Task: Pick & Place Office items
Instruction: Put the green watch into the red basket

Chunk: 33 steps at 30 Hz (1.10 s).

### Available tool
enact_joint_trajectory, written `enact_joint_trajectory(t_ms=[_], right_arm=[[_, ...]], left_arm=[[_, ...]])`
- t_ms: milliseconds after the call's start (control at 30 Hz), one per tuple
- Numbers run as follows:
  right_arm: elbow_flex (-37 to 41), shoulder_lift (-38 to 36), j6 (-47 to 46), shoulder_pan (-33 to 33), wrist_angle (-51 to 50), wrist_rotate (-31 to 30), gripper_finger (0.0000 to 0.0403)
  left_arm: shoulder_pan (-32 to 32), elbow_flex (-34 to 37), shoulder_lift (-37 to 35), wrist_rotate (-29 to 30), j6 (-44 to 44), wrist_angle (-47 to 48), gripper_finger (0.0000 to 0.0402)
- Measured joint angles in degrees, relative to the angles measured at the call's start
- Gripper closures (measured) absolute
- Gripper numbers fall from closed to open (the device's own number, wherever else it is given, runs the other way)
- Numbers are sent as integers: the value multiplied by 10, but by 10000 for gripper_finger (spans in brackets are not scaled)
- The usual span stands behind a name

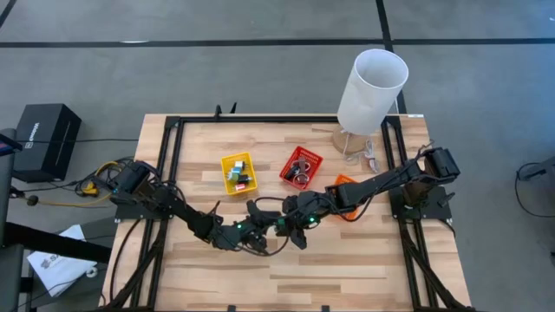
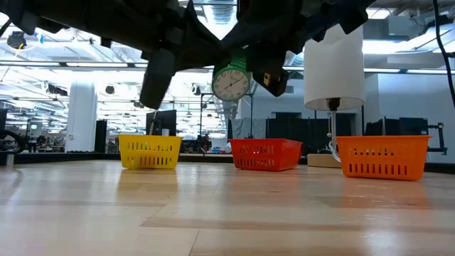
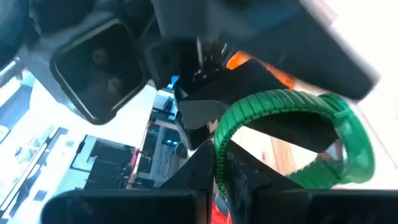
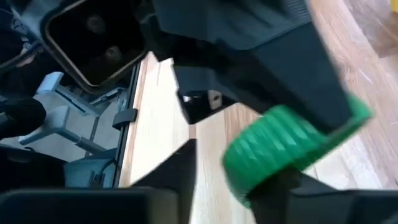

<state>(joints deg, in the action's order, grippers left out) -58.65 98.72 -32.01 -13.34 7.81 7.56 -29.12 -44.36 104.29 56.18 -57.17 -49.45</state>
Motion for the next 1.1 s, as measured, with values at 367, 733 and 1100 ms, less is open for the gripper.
enact_joint_trajectory(t_ms=[367,733,1100], right_arm=[[0,0,36,0,-35,1,384],[0,-65,51,28,-166,-32,394],[0,-155,168,138,-294,-199,398]], left_arm=[[-2,0,0,0,8,2,350],[-2,0,0,18,76,3,242],[24,1,0,18,125,4,208]])
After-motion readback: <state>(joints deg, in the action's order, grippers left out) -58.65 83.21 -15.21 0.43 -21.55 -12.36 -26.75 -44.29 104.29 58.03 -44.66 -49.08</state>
